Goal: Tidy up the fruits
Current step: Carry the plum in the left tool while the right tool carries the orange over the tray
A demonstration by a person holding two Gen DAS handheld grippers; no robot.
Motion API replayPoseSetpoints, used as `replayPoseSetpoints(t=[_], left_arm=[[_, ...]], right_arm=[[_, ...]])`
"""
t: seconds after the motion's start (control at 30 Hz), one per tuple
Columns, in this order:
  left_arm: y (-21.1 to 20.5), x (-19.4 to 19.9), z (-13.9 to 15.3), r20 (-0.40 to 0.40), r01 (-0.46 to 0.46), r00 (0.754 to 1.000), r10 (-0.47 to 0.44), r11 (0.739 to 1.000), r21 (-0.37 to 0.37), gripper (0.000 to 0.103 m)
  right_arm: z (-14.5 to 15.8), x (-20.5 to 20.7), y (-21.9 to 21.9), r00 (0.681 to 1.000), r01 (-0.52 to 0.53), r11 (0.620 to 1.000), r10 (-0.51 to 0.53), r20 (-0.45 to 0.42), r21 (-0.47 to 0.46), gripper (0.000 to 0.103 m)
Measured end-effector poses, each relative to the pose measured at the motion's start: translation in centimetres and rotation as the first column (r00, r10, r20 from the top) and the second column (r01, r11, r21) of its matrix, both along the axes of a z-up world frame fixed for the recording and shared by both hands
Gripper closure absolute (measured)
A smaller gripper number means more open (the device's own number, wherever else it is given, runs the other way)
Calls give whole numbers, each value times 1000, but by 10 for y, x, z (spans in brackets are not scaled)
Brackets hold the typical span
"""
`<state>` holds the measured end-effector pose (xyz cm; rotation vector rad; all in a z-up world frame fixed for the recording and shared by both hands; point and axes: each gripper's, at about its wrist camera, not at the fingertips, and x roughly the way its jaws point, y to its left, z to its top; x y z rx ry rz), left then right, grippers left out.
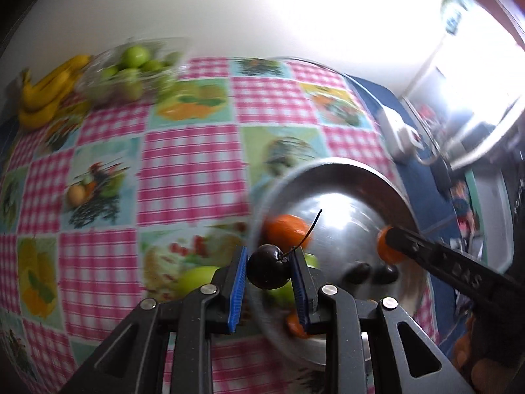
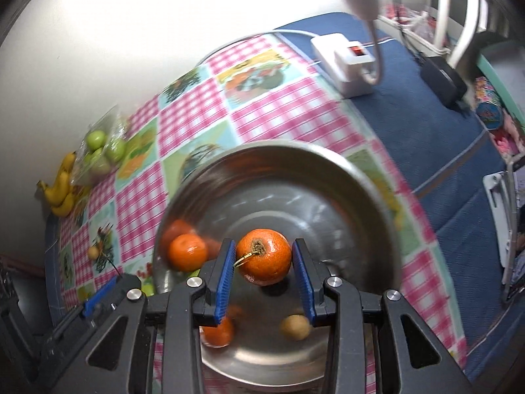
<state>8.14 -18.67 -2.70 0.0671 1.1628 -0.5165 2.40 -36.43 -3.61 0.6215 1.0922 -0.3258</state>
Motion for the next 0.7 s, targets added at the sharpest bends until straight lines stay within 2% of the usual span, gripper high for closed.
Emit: replayPoseSetpoints(t=[0.3,0.7], left_arm=[[-62,-31,-14,33,172,984,-175,982,73,75],[-65,-32,-35,-1,174,985,-174,981,91,75]], right_arm=[[-6,-8,-21,999,36,999,-36,-7,-3,66],[-32,5,-14,1000,-5,1000,5,-30,-7,65]])
